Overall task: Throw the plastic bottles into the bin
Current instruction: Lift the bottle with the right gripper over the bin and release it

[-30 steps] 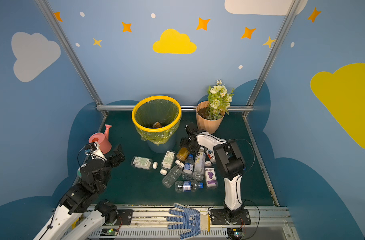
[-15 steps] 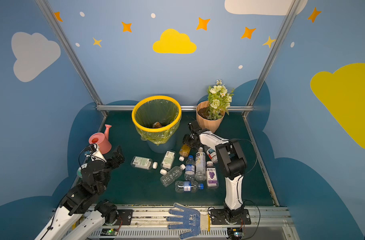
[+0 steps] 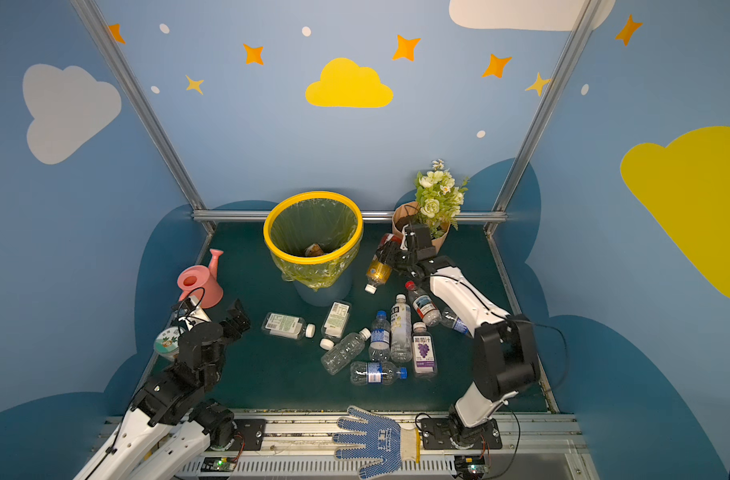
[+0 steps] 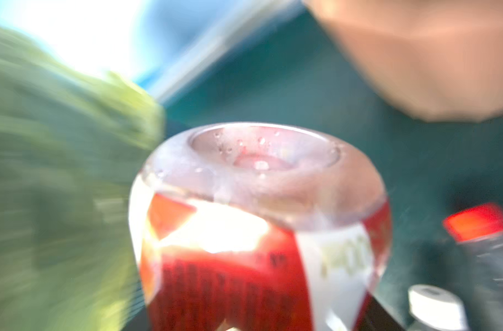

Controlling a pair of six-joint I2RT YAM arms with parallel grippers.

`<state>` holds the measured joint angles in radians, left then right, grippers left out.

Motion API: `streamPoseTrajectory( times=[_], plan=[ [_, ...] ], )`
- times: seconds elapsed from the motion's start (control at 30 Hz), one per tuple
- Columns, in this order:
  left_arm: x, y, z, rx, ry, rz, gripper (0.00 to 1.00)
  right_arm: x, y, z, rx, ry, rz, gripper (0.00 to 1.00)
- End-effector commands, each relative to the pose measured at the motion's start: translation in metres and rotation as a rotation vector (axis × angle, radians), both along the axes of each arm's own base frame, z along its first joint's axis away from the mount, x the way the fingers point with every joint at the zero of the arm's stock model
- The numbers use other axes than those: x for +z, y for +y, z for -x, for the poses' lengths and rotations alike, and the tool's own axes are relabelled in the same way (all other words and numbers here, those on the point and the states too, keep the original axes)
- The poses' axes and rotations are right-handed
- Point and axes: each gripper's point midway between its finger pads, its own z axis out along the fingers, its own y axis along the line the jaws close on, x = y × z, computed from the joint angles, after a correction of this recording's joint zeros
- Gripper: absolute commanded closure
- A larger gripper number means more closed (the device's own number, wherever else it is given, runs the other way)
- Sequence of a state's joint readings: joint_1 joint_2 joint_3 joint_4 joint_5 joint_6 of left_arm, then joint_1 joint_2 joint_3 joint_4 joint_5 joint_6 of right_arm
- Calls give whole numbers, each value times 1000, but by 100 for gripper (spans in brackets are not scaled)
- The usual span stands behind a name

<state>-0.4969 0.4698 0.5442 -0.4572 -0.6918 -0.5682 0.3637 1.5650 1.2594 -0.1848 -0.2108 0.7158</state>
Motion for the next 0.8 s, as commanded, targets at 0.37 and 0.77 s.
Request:
streamPoseTrajectory(
  times=[0.37, 0.77],
  plan=[
    [-38, 10, 7, 91, 64, 93, 0, 276, -47, 87, -28, -792, -125, 38],
    [-44, 2, 4, 79, 82, 162, 0, 206, 138, 22, 412, -562, -119, 27]
  ],
)
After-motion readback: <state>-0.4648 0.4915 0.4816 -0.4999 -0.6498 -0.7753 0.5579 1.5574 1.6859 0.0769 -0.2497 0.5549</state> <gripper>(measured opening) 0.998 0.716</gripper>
